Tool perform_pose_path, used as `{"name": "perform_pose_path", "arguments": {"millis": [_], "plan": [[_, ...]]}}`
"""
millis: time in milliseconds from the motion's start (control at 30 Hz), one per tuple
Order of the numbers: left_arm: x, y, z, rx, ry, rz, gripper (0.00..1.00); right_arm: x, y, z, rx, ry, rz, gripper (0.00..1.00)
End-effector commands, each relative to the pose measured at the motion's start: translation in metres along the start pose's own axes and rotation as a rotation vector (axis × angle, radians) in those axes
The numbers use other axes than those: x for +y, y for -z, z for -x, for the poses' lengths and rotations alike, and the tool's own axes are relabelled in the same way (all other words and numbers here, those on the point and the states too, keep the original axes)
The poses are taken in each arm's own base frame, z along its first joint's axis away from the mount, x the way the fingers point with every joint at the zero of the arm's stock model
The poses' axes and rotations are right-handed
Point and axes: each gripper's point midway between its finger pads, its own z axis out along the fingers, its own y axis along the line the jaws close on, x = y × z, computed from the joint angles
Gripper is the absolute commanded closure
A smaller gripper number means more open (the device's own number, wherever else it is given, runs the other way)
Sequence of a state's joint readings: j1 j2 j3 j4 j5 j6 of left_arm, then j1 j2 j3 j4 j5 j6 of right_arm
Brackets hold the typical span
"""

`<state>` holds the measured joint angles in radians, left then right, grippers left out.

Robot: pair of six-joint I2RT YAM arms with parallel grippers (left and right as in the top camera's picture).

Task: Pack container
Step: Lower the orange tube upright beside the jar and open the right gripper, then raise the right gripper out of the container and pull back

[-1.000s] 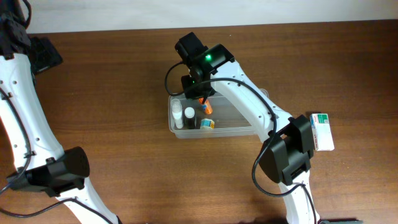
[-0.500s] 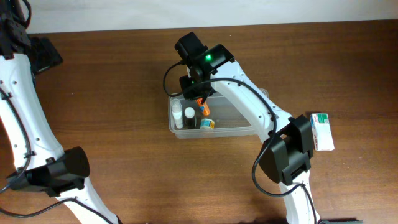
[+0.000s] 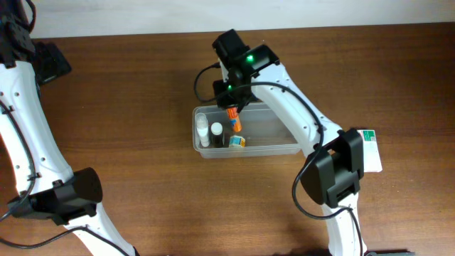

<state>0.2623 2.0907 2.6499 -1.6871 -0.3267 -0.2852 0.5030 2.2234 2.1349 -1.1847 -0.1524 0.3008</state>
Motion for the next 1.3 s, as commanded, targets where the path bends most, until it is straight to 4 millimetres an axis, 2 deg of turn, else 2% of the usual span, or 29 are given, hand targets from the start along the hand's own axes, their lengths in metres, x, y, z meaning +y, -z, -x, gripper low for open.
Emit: {"name": "perform_pose_path", "arguments": {"millis": [0,133,333,433,800,900,1033,1167,1267], "plan": [[0.002,-0.002,0.001,0.0,0.012,0.012,0.0,0.003,0.006,0.009,-0.027,0.03,0.065,0.8],[0.002,-0.002,0.001,0.0,0.012,0.012,0.0,0.011,0.008,0.013,-0.039,0.052,0.114,0.8],[0.002,-0.002,0.001,0.0,0.012,0.012,0.0,0.01,0.008,0.013,-0.038,0.05,0.112,0.79],[0.002,-0.002,0.001,0.0,0.012,0.012,0.0,0.01,0.007,0.011,-0.029,0.048,0.11,0.7],[0.002,-0.002,0.001,0.0,0.012,0.012,0.0,0.007,0.007,0.003,0.004,0.04,0.101,0.68],[0.002,-0.002,0.001,0.0,0.012,0.012,0.0,0.007,0.007,0.003,0.004,0.041,0.101,0.59],[0.002,-0.002,0.001,0.0,0.012,0.012,0.0,0.008,0.007,0.006,-0.011,0.045,0.106,0.53],[0.002,-0.002,0.001,0.0,0.012,0.012,0.0,0.01,0.011,0.01,-0.026,0.048,0.11,0.52],[0.002,-0.002,0.001,0.0,0.012,0.012,0.0,0.014,0.025,0.023,-0.076,0.085,0.119,0.52]]}}
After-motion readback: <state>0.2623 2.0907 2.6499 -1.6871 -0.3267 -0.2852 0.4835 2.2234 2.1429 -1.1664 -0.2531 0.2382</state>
